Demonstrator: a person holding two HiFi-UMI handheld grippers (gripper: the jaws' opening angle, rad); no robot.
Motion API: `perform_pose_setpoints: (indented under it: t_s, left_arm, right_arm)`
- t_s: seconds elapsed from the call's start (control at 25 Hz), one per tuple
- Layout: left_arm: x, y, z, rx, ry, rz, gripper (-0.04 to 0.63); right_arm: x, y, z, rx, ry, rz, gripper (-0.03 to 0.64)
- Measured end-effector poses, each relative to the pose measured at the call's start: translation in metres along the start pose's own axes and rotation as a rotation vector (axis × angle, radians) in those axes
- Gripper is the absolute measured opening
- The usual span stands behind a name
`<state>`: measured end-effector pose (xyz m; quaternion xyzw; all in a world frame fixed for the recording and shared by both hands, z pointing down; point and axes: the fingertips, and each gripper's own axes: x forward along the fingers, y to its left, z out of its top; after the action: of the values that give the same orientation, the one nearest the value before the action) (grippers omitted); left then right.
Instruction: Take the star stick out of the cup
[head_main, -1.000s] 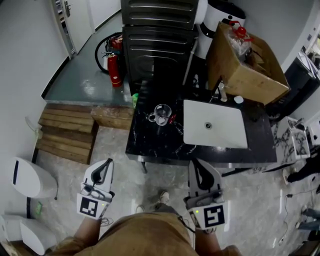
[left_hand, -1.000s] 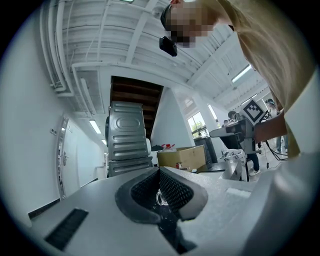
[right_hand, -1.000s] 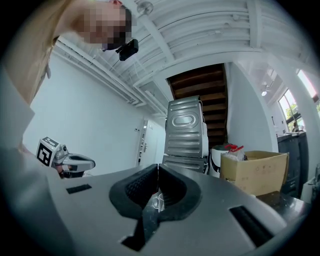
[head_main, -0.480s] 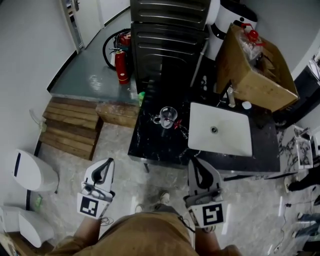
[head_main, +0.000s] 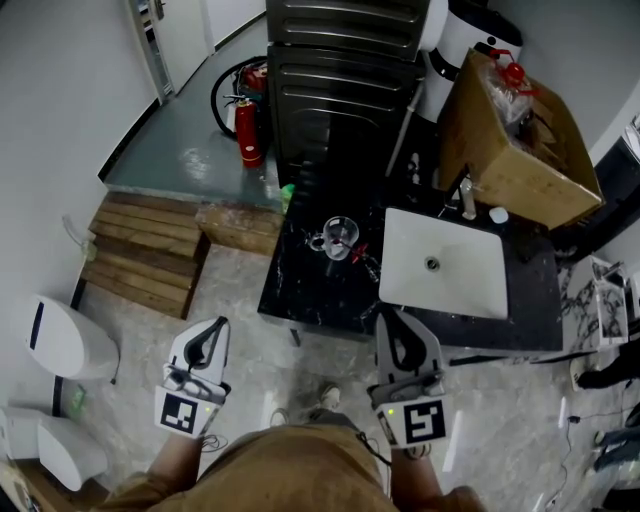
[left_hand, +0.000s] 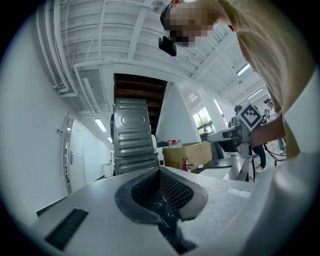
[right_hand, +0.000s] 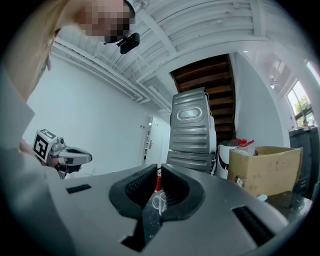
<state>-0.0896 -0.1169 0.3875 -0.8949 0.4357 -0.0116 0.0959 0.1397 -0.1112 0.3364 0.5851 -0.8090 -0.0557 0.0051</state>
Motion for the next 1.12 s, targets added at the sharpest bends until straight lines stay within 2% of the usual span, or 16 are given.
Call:
perform_pose_setpoints:
  t_s: [0.88,0.92,0.96,1.0,1.12]
  left_arm:
    - [-0.001,0.007,-0.011,0.005,0.048,0.065,0.000]
    - [0.000,0.007,-0.011,0.005,0.050,0.066,0.000]
    - [0.001,0.007,-0.011,0.006,0.050,0.068,0.000]
    - [0.002,0.007,-0.011,0.007,0.050,0.068,0.000]
    - [0.004,0.006,-0.010,0.008,0.053,0.068,0.001]
  right_arm:
    - [0.039,-0.004,-0.044,-0.028,0.070,0.054,0.006]
    - [0.040,-0.005,-0.047,-0.029,0.075,0.056,0.016]
    - [0.042,-0.005,-0.049,-0.027,0.079,0.057,0.065]
    - [0.043,-0.006,-0.051,-0.024,0.082,0.056,0.083]
    - [0.045,-0.009,-0.055,-0.035,0.090,0.057,0.078]
